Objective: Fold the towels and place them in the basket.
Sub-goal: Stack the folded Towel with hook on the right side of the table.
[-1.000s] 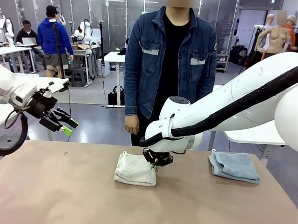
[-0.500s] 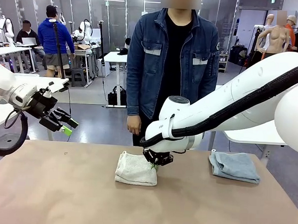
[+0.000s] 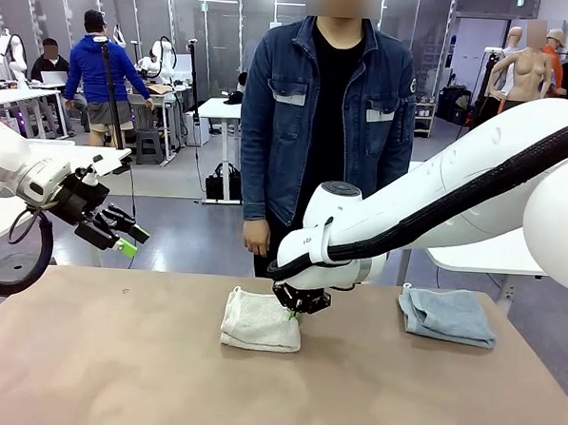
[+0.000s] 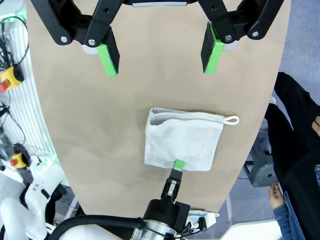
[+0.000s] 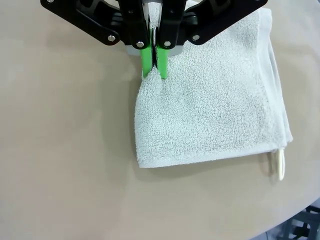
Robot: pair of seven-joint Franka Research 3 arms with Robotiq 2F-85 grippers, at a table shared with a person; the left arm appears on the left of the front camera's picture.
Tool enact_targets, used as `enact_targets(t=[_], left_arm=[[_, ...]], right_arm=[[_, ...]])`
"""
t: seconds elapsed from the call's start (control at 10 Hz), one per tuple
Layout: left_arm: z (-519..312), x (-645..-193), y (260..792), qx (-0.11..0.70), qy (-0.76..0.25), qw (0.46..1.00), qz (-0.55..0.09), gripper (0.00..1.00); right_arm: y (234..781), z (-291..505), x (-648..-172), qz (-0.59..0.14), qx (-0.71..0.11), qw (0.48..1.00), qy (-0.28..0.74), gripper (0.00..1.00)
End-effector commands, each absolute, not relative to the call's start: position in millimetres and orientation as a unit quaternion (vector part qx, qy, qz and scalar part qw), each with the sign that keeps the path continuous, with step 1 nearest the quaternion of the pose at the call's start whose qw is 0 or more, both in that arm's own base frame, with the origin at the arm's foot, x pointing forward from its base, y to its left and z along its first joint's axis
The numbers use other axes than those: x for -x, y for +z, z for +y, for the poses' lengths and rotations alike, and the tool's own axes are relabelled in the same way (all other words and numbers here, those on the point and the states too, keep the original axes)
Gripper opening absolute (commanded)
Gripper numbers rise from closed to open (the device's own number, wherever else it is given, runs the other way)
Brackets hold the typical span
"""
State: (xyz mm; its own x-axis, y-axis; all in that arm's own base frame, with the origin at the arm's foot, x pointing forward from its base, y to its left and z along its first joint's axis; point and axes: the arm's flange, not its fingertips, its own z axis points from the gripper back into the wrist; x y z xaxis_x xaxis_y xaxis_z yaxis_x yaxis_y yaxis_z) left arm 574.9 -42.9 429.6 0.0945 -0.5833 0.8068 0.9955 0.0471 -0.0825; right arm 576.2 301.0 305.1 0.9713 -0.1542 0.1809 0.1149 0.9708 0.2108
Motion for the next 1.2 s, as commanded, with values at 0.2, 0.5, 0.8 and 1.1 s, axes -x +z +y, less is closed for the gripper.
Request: enact_targets(t=[0.2,0.5,0.8,1.1], left_arm=[[-43.2,-574.4,431.0,0.339,-0.601,0.656,-0.304,0.83],[-43.2,-574.4,431.0,0.339,-0.601,0.656,-0.304,0.83],[-43.2,-574.4,431.0,0.339,-0.601,0.656,-0.304,0.83],[-43.2,-574.4,431.0,0.339,-0.601,0.656,-0.304,0.83]], right_arm=[[364.1,252.7,-573.5,-0.151,-0.068,0.986,-0.023,0.04],[426.2,207.2,-571.2,-0.173,-0.034,0.984,-0.014,0.04],[467.0,160.7,-582.6,-0.206,-0.006,0.979,0.001,0.04],[484.5,121.7,-611.0,-0.207,0.007,0.978,-0.01,0.04]])
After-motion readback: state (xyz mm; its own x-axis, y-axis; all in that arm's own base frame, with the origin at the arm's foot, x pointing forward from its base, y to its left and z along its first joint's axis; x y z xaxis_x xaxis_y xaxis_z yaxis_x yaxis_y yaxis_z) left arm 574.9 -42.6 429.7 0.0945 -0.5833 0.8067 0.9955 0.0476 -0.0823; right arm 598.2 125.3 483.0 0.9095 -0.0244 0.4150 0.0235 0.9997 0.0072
